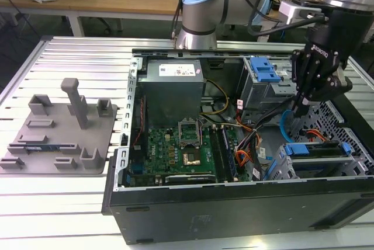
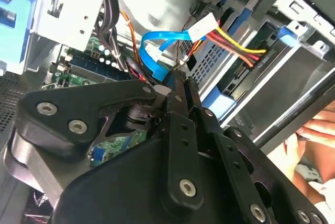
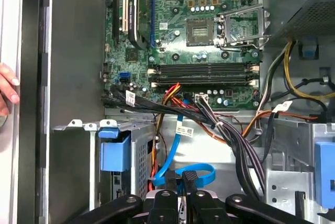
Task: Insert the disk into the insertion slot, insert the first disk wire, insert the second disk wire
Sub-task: 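Insert the second disk wire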
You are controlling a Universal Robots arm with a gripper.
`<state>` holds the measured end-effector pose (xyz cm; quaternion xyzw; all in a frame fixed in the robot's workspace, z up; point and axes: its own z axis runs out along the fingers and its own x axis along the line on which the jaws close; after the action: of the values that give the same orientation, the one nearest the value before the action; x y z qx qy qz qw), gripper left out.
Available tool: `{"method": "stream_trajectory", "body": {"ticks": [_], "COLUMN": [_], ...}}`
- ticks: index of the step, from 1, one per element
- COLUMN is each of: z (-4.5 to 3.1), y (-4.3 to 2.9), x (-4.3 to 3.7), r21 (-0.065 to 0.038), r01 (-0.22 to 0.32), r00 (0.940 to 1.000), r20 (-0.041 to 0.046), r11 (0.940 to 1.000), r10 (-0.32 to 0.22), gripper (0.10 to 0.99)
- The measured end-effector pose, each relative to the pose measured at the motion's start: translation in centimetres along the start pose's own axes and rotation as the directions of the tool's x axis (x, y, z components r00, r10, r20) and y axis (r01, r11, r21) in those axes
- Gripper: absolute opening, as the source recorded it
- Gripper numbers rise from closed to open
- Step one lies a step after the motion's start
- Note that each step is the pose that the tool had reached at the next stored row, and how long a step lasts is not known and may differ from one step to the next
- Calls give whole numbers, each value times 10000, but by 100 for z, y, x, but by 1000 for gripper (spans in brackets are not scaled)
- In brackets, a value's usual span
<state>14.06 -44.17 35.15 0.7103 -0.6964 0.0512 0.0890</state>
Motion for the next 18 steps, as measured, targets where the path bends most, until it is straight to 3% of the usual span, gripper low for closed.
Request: {"method": "stream_trajectory", "body": {"ticks": [3,7,11,12,14,17,18], "z": [-1,12,7,7,7,7,9], "y": [-86,-132,-290,-297,-298,-299,-299], "x": [13,18,24,26,29,30,34], "r21": [-28,-78,-80,-71,56,95,84], "r01": [-31,-278,-282,-284,-323,-406,-445], "r00": [10000,9996,9996,9996,9995,9991,9987], "r20": [2,18,20,22,28,140,241], "r11": [10000,9996,9996,9996,9995,9991,9990], "r10": [31,279,282,284,323,404,443], "gripper": [161,161,161,161,161,161,161]}}
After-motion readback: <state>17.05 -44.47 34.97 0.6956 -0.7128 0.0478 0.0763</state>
